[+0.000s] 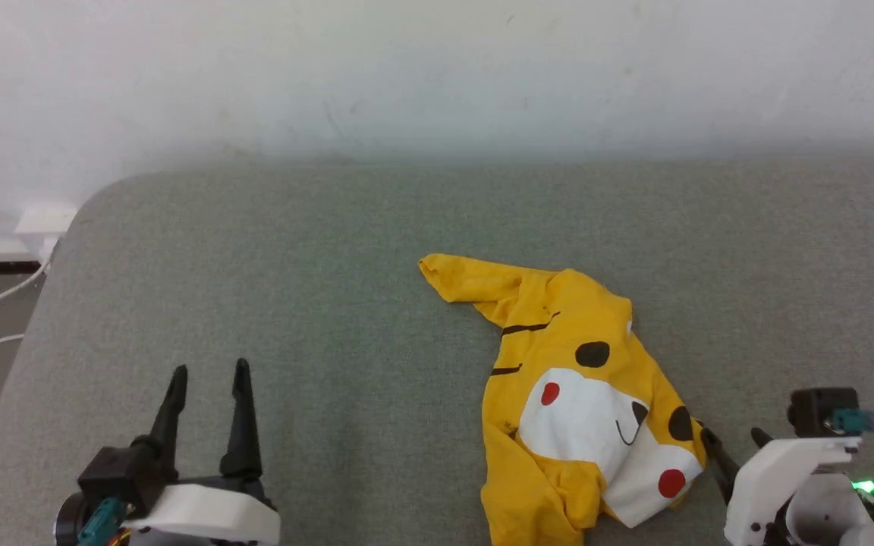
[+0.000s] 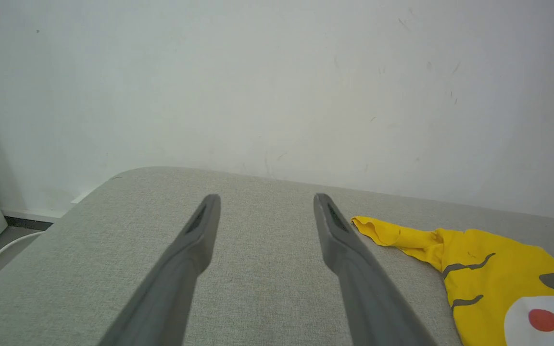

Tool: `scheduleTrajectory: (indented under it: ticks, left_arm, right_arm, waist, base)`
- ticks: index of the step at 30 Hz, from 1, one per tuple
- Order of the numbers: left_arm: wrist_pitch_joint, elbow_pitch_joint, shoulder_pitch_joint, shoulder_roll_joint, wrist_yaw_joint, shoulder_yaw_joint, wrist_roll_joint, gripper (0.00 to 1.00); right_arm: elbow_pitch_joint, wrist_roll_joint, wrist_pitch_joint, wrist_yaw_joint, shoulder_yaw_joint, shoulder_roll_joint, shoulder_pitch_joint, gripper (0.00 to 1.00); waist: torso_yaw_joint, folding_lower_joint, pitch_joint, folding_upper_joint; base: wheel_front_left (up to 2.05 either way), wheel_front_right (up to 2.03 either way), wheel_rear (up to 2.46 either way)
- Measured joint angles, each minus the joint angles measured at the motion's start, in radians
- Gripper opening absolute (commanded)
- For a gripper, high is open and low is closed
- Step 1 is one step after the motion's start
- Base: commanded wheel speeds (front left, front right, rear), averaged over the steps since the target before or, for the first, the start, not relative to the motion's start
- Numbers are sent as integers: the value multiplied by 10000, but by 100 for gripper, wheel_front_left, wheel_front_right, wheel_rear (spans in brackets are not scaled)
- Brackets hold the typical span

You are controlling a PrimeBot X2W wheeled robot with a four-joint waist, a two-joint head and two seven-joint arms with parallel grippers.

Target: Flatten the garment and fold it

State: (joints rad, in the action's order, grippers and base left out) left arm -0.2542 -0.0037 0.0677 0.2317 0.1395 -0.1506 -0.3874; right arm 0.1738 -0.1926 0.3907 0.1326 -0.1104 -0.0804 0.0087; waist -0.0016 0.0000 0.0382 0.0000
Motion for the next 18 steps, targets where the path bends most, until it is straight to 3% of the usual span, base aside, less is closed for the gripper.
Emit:
scheduleTrajectory:
  ticks: [11, 12, 13, 14, 18]
  left_arm:
    - [-2, 148, -593, -130, -188, -290, 4, 100]
    - [-2, 182, -622, -161, -242, -295, 4, 100]
    - [-4, 221, -632, -194, -249, -299, 4, 100]
    - [-4, 261, -639, -217, -253, -301, 4, 100]
    - [-10, 347, -639, -259, -253, -267, 2, 100]
  right_arm:
    - [1825, -1244, 2688, -12, 1193, -955, -1360, 100]
    - [1891, -1369, 2886, -13, 1246, -1024, -1413, 46]
    - [1931, -1549, 3078, -15, 1254, -1064, -1490, 17]
    - [1942, -1726, 3218, -29, 1250, -1089, -1531, 0]
    - [1774, -1839, 2792, -12, 1436, -1141, -1585, 0]
  waist:
    - [430, 0, 446, 0]
    - [469, 0, 476, 0]
    - [503, -1, 500, 0]
    - [531, -1, 516, 0]
    - [500, 1, 476, 0]
  base:
    - [0, 0, 0]
    - [0, 0, 0]
    - [0, 0, 0]
    - [0, 0, 0]
    - [0, 0, 0]
